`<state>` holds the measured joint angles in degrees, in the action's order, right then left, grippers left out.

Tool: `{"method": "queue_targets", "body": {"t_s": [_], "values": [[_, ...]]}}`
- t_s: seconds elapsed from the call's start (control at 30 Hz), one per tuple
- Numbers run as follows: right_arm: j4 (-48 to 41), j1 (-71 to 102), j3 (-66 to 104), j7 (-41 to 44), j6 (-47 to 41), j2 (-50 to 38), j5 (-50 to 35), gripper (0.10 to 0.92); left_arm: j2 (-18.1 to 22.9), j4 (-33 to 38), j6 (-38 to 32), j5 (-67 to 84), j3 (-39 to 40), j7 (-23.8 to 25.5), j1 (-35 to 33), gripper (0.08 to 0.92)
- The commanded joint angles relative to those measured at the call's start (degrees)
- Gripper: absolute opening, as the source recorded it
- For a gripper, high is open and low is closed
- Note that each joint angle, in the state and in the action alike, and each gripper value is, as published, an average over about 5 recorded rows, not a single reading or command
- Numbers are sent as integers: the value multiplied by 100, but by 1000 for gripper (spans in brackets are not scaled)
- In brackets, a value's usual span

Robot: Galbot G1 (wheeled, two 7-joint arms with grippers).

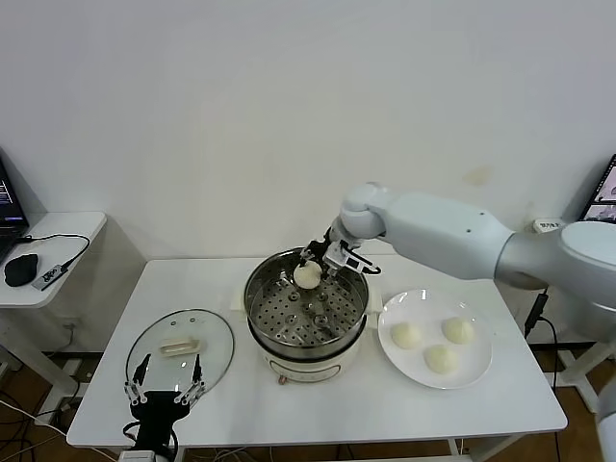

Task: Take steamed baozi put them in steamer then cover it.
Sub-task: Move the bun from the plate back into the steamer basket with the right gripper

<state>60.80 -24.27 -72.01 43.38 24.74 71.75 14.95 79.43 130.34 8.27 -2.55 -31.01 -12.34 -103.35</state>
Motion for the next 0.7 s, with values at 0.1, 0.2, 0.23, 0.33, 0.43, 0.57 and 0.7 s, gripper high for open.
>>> {"method": "queue_targets", "body": {"t_s": [0.1, 0.2, 0.23, 0.33, 0.43, 0.57, 0.7], "values": [[-382, 166, 51, -152, 412, 267, 473, 568, -2, 3, 0, 0, -7, -3, -2, 823], [-450, 170, 82, -198, 465, 318, 566, 610, 4, 5, -2, 0, -5, -9, -9, 823], [-482, 167, 91, -219, 484, 335, 603, 637, 9, 9, -2, 0, -2, -11, -11, 823], [-535, 131, 86, -274, 541, 346, 679, 723, 23, 22, -2, -4, 12, -17, -18, 823], [-452, 22, 44, -275, 555, 301, 562, 792, 35, 34, -1, -9, 25, -21, -22, 823], [23, -353, -89, -10, 243, 64, -262, 820, 32, 58, 0, -9, 30, -19, -38, 823], [858, -907, -249, 567, -564, -461, -1318, 822, 8, 103, 5, 8, 25, -9, -61, 823]]}}
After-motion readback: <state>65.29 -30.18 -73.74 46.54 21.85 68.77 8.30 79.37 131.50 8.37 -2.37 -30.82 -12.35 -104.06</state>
